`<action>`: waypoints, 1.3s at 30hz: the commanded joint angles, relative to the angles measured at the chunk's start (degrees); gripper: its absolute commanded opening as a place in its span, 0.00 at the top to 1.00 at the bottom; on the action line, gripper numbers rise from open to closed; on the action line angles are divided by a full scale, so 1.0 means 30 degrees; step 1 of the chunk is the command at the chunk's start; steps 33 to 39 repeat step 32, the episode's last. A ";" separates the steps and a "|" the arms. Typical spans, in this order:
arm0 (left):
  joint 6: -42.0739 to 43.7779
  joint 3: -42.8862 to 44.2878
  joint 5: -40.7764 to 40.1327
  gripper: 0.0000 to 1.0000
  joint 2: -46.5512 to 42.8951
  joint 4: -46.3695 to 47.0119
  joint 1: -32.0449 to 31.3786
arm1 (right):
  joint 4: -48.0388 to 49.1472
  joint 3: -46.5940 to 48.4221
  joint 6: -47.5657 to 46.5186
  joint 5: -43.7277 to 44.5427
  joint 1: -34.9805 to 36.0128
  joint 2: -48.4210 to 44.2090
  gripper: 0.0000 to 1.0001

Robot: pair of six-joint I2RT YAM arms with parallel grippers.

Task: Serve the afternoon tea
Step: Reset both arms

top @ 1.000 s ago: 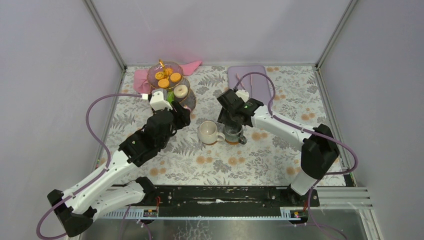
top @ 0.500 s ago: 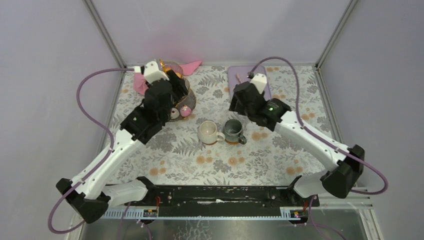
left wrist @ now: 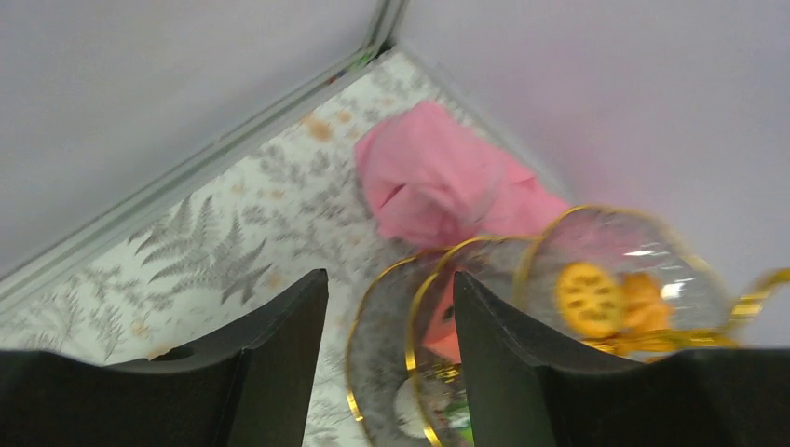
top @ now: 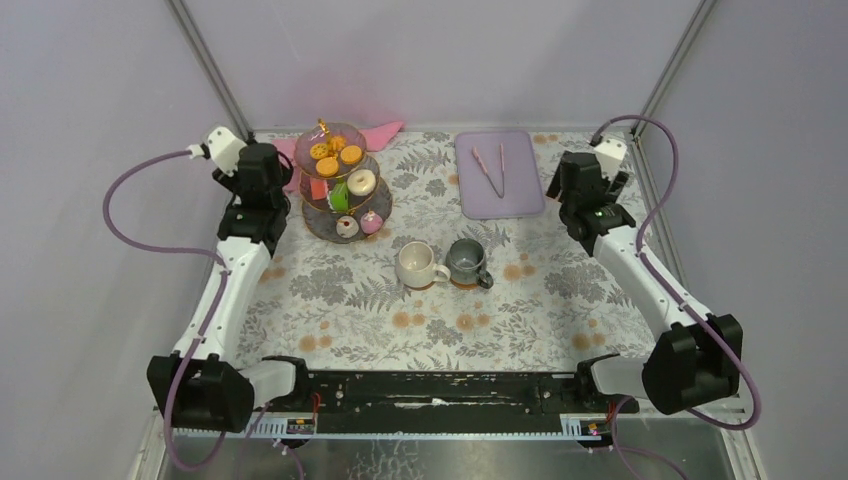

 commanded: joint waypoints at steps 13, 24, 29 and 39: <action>-0.2456 -1.3049 -0.3769 0.42 -0.2884 1.0101 0.2684 | 0.2831 -0.2675 0.1490 0.1339 -0.2405 0.0915 0.09; 0.1388 -1.6942 0.0562 0.42 -0.3076 1.7665 0.2704 | 0.2525 -0.2918 0.2644 0.1730 -0.2362 0.1445 0.07; 0.1389 -1.7031 0.0223 0.42 -0.3059 1.7504 0.2694 | 0.2128 -0.2645 0.2746 0.2343 -0.2010 0.1789 0.08; 0.1360 -1.7002 0.0073 0.42 -0.3157 1.7177 0.2697 | 0.1780 -0.2339 0.2647 0.3357 -0.1292 0.1970 0.06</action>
